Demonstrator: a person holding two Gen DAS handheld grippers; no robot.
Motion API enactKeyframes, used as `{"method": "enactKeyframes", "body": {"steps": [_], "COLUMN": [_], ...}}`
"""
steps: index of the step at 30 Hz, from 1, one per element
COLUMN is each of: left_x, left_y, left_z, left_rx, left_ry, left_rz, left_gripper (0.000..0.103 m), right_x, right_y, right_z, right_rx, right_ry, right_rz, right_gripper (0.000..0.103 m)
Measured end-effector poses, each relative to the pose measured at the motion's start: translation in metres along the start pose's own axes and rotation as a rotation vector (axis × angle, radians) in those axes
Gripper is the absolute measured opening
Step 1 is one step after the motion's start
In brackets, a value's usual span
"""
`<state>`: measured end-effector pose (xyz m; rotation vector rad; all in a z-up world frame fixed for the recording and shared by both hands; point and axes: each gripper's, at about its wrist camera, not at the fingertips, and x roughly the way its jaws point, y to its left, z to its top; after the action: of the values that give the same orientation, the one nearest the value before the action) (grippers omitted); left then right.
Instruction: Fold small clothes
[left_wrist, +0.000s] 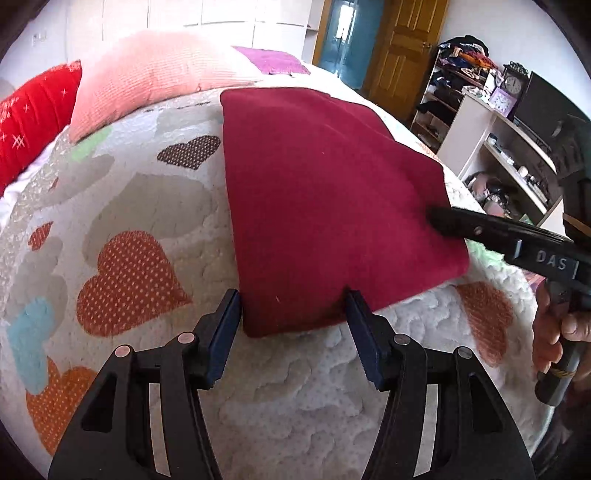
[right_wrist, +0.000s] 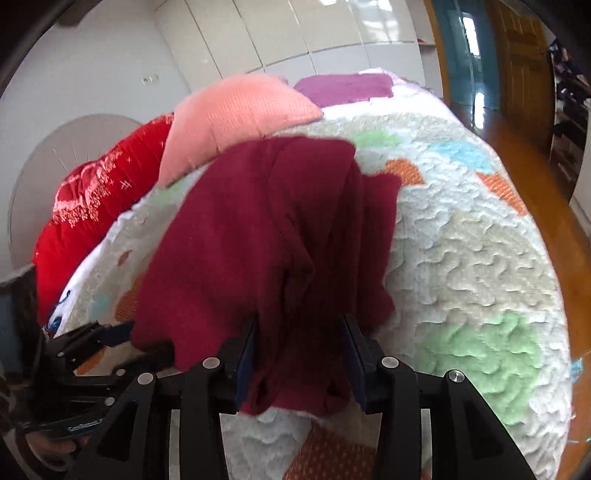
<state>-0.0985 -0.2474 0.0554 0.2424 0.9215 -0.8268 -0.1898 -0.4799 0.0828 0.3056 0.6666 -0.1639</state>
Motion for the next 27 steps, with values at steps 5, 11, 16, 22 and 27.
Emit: {"method": "enactKeyframes", "body": {"steps": [5, 11, 16, 22, 27], "left_x": [-0.022, -0.014, 0.005, 0.011, 0.019], "left_y": [0.003, 0.0, -0.01, -0.007, -0.006], "left_z": [0.006, 0.018, 0.014, 0.013, 0.013], "left_rx": [0.0, -0.004, 0.035, 0.037, 0.004], "left_ry": [-0.085, -0.076, -0.027, -0.03, -0.01], "left_rz": [0.043, 0.038, 0.042, 0.03, 0.033], "left_gripper": [0.058, 0.058, 0.058, 0.059, 0.063], "right_x": [-0.026, -0.014, 0.027, 0.048, 0.068], "right_y": [0.004, 0.0, -0.024, -0.011, -0.002], "right_z": [0.009, 0.043, 0.074, 0.088, 0.095], "right_rx": [0.025, 0.118, 0.251, 0.068, -0.137], "right_ry": [-0.093, -0.126, -0.057, 0.008, -0.005], "right_rz": [-0.005, 0.046, 0.096, -0.042, -0.399], "right_gripper": [0.047, 0.047, 0.029, 0.007, 0.0]}}
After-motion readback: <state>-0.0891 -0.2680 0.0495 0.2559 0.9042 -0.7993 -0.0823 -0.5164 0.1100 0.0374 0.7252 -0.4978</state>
